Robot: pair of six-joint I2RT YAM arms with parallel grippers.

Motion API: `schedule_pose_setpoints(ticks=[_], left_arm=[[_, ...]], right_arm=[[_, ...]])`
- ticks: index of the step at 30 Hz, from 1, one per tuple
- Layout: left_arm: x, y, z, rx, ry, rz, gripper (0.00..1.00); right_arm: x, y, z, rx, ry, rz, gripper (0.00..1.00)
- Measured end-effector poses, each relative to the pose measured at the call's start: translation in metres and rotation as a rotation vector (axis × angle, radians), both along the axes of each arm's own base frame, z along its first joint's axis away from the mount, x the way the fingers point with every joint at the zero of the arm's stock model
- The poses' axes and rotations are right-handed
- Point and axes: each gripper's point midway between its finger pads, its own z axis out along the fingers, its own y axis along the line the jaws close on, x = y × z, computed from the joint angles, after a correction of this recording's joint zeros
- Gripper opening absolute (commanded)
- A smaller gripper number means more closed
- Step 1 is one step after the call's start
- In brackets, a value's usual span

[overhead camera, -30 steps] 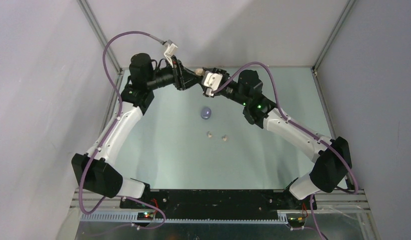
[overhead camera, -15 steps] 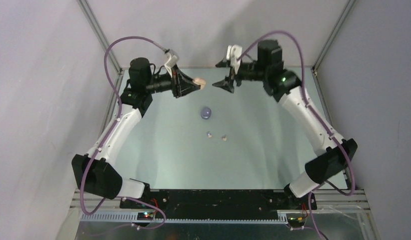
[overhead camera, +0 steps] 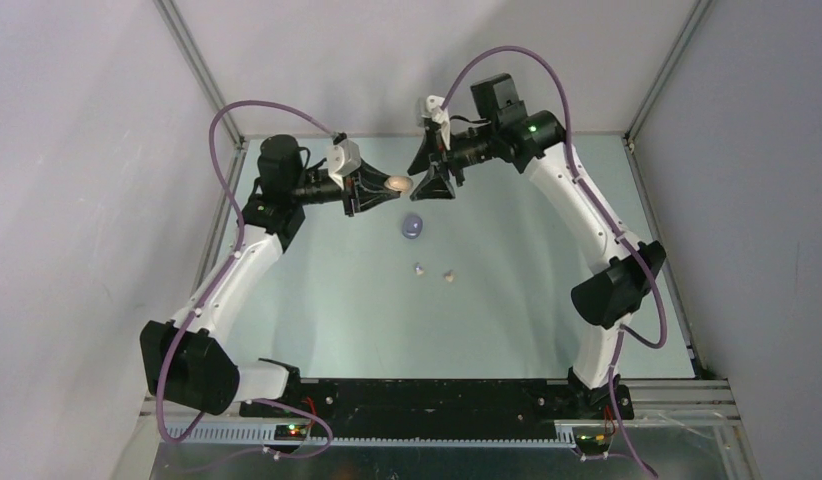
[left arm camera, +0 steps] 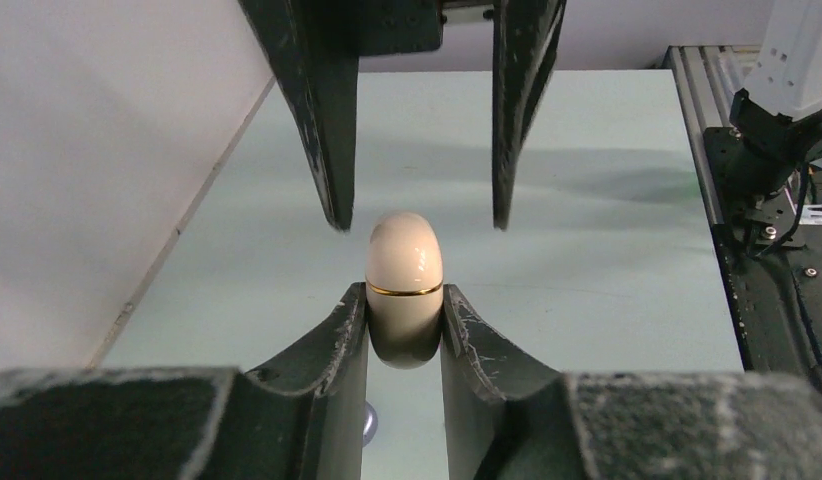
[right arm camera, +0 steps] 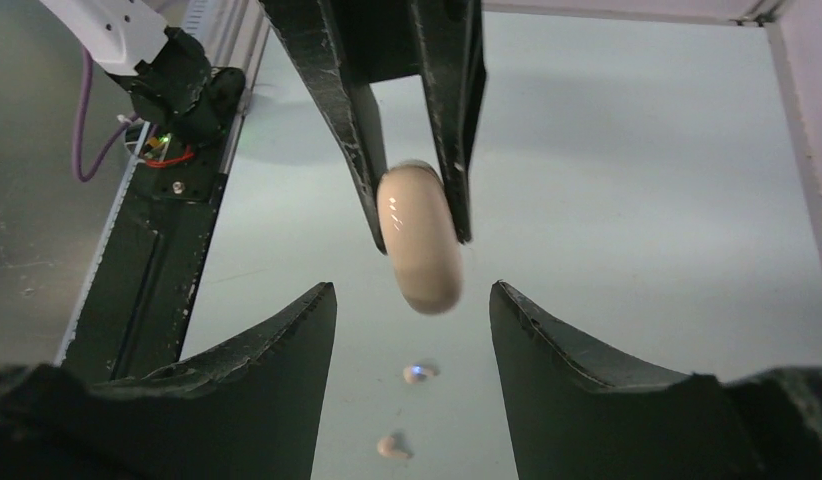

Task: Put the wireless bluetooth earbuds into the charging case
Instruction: Open the charging case.

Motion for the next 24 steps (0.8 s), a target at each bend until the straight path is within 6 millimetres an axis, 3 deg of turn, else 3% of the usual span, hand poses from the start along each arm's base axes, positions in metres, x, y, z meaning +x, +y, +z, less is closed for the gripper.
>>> schedule_pose_setpoints(ticks=[5,15,17,18,20,24], left_arm=[[-0.002,-0.002,0.002,-0.008,-0.038,-0.028,0.00],[-0.004,-0.002,0.003,-0.057,-0.013,-0.043,0.00],[-0.003,-0.001,0.002,-0.063,0.004,-0.041,0.08],[-0.002,-0.001,0.002,-0.066,0.009,-0.038,0.20],[-0.001,-0.001,0.000,-0.070,0.024,-0.035,0.30],[0.004,-0.001,-0.003,-0.074,0.048,-0.012,0.37]], right_arm=[[-0.011,0.012,-0.002,-0.002,0.005,0.034,0.57],[-0.004,0.021,-0.003,-0.009,-0.035,0.004,0.24],[-0.003,0.022,-0.003,-0.012,-0.052,0.003,0.19],[-0.002,0.022,-0.004,-0.015,-0.058,0.001,0.19],[-0.001,0.022,-0.005,-0.021,-0.065,-0.004,0.18],[0.002,0.022,-0.008,-0.036,-0.090,-0.019,0.18]])
